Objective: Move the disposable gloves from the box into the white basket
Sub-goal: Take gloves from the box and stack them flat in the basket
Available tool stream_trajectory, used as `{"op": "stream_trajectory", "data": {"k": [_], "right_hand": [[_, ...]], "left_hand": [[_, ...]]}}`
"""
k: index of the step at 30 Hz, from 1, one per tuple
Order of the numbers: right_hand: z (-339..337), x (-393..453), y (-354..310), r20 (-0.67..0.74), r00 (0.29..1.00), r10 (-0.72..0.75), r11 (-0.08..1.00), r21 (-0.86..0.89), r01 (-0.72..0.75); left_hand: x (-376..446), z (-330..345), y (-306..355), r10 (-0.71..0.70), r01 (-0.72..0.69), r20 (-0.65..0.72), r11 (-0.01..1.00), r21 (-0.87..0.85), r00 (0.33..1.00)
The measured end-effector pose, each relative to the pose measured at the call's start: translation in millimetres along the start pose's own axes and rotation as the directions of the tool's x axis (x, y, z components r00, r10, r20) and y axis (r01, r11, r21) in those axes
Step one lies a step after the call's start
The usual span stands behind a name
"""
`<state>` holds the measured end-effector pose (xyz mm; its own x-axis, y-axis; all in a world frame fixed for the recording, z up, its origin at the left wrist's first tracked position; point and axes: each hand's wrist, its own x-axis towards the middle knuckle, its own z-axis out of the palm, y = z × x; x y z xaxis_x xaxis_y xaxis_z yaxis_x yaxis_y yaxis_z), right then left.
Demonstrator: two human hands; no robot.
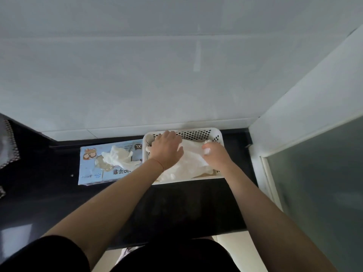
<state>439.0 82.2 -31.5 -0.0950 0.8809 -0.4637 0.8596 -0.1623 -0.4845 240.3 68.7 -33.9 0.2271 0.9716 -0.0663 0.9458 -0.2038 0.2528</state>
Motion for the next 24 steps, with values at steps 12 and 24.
{"op": "stream_trajectory", "data": {"k": [12, 24], "right_hand": [[-5, 5, 0, -0.024, 0.998, -0.059, 0.938, -0.344, 0.047], [5, 0, -37, -0.170, 0.968, -0.185, 0.948, -0.290, 0.130]], "left_hand": [[-24, 38, -12, -0.112, 0.068, 0.331, 0.988, 0.141, 0.937], [-24, 9, -7, -0.107, 0.105, -0.038, 0.994, -0.042, 0.994]]}}
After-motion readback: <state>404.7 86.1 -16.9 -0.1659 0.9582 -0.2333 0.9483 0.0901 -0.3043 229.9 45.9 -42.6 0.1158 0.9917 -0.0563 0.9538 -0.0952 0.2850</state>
